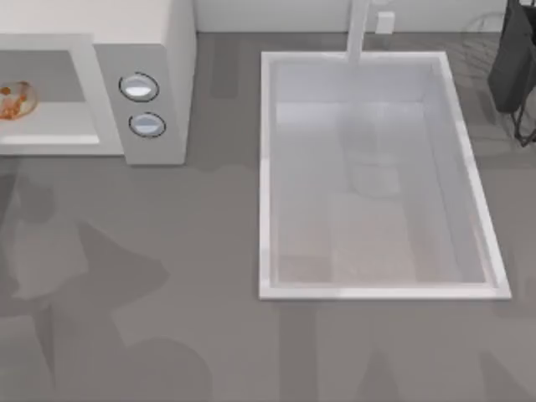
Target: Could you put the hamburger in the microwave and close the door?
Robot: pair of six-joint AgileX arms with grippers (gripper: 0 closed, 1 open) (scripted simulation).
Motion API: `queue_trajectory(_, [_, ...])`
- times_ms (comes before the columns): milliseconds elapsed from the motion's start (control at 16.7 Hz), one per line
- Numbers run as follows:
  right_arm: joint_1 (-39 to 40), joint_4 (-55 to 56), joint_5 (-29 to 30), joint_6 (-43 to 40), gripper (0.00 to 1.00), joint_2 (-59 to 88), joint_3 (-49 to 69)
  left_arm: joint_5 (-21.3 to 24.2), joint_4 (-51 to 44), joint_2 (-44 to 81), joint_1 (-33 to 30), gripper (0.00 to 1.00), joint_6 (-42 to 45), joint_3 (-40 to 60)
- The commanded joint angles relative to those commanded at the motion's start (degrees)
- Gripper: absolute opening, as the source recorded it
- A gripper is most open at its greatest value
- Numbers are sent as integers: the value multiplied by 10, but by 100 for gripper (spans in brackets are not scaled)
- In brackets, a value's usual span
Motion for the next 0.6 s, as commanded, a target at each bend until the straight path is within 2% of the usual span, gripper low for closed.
queue_trajectory(360, [0, 0, 0, 0, 100, 0, 0, 0, -1, -4, -2, 100, 0, -3])
queue_trajectory(600, [0, 0, 0, 0, 100, 0, 0, -4, -23, -82, -17, 100, -3, -29])
